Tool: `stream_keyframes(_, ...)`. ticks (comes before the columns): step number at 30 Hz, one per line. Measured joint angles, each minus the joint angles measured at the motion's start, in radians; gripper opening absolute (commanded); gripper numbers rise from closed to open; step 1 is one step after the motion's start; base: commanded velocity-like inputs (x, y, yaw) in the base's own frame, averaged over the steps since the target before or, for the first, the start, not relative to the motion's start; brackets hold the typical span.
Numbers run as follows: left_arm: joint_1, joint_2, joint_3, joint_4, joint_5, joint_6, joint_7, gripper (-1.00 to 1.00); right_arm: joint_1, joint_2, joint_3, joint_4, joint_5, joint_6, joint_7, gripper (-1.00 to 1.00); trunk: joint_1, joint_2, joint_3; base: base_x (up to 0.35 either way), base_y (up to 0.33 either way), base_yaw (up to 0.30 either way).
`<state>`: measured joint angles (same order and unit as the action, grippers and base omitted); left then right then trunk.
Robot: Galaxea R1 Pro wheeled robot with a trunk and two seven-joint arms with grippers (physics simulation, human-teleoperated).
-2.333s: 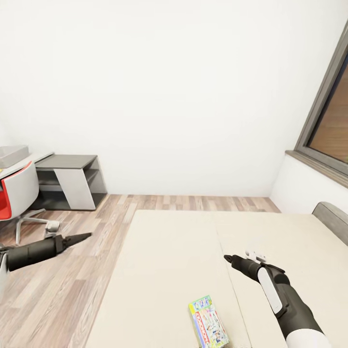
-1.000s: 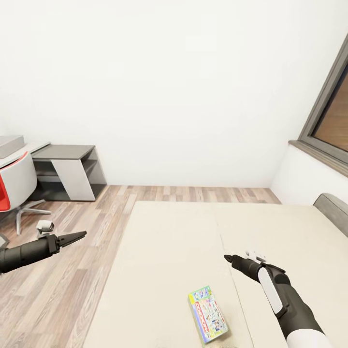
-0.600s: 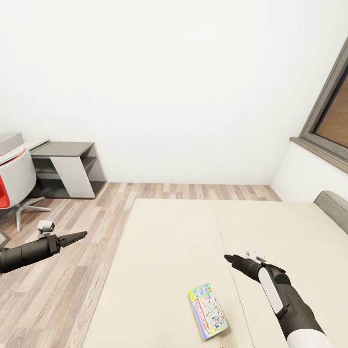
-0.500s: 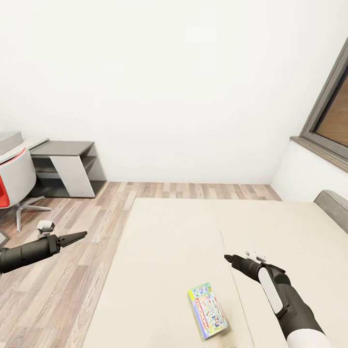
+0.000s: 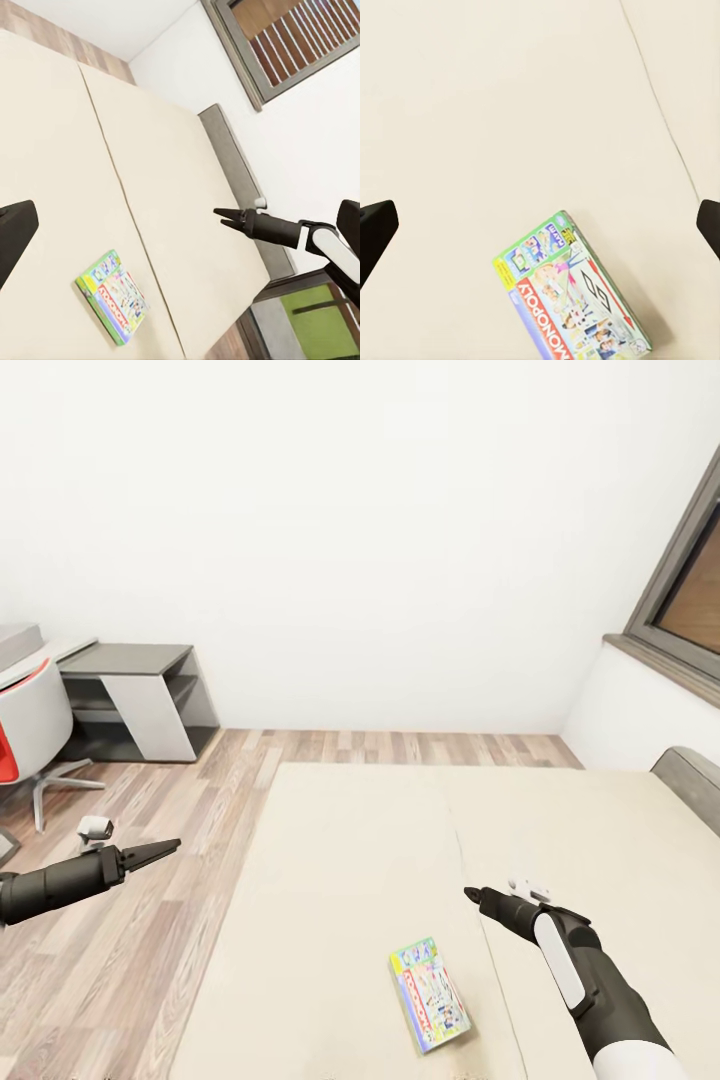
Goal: Put all the toys in the child's room - the three board games (two on the bed and one on the table), the two jigsaw puzzles on the table, and the tennis ball on the table - inside the toy box on the table in the child's room.
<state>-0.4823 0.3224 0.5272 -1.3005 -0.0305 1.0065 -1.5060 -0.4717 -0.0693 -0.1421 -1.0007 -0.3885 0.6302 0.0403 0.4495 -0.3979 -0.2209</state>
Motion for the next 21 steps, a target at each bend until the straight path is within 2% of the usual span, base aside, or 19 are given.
stream_keyframes(14,0.000,0.000,-0.002,0.001,-0.003,-0.001,0.005,1.00,0.001,0.000,0.002,-0.011,0.000,0.001,0.001,1.00,0.000,0.000,-0.023,0.000,0.000,0.000)
stream_keyframes(21,0.000,-0.004,-0.001,0.006,-0.003,-0.002,0.008,1.00,0.003,0.001,0.003,-0.013,0.000,0.002,0.001,1.00,0.000,0.000,-0.026,0.000,0.000,0.000)
